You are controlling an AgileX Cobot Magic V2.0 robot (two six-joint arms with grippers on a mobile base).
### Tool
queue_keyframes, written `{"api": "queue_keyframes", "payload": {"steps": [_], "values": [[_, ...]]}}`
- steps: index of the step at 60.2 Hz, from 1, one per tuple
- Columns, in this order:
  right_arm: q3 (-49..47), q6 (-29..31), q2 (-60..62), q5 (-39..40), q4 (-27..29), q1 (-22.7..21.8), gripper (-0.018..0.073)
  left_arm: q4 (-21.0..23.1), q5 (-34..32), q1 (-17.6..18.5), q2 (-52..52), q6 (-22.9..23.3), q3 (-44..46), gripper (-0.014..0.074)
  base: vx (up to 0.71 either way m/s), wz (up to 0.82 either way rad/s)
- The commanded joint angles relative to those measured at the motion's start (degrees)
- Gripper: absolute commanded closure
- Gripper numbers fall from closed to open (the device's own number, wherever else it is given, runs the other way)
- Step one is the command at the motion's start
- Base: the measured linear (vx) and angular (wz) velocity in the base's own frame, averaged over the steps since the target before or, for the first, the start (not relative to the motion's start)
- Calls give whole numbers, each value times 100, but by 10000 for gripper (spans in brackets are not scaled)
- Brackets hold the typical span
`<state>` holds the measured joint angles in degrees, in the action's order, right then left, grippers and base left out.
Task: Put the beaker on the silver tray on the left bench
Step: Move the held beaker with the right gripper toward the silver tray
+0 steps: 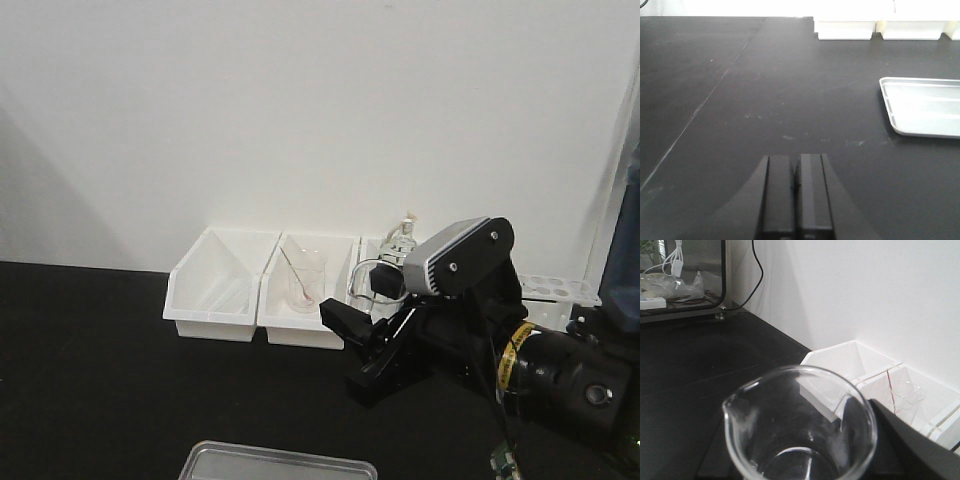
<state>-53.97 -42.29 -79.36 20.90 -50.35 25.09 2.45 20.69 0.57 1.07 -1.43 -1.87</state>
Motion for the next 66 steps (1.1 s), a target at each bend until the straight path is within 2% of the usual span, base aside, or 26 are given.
{"api": "queue_keyframes", "payload": {"steps": [1,39,66], "values": [[-154,-2,183,339,122,-4,571,43,-452,31,42,3,-114,595,8,-2],[-154,3,99,568,127,-4,571,43,-452,31,42,3,-114,595,2,-1],[-859,115,-1978,1413,118,19,571,43,-452,31,42,3,-114,595,0,0]]}}
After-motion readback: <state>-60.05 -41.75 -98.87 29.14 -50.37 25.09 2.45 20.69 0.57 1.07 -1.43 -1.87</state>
